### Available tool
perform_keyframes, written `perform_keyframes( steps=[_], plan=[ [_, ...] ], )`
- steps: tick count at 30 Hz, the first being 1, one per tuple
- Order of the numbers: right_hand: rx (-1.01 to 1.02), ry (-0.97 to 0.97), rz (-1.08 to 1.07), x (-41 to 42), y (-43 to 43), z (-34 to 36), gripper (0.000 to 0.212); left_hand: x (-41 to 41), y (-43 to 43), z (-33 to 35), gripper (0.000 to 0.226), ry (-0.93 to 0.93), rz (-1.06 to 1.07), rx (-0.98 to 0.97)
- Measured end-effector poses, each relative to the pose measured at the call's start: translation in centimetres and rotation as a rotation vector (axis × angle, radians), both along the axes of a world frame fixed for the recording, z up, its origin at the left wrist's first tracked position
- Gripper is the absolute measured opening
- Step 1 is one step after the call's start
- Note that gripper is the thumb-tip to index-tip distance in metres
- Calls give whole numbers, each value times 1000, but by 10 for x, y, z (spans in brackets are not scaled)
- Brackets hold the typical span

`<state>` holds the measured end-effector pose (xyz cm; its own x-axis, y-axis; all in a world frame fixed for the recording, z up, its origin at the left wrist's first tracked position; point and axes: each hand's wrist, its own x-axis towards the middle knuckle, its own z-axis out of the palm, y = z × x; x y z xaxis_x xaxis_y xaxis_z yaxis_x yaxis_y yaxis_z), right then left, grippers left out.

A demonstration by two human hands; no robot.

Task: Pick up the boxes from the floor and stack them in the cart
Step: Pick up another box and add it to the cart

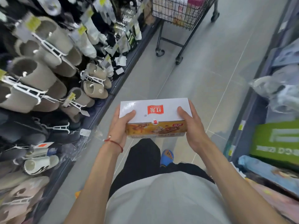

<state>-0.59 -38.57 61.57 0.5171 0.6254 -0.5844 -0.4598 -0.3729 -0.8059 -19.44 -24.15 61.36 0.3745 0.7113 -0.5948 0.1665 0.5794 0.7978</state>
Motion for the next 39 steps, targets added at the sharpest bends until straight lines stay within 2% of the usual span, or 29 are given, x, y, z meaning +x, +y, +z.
perform_keyframes(
  steps=[3,7,11,15,18,24,31,39],
  plan=[
    [-14,-10,-37,41,24,3,51,47,32,3,47,-8,-39,-2],
    [-6,-27,-93,95,72,5,33,111,86,2,47,-10,-91,-10],
    [-15,-43,-178,141,124,8,42,173,150,4,47,-24,-148,-6],
    [4,-42,-244,187,170,18,25,230,205,14,46,-55,-196,5],
    [18,-50,-300,219,199,23,35,270,239,20,38,-57,-225,31],
    [88,-60,-364,287,248,24,45,347,295,27,48,-80,-280,102],
    [116,-164,-321,398,304,25,41,454,346,28,54,-108,-204,126],
    [151,-185,-176,540,369,39,40,559,374,40,56,-117,65,118]
  ],
)
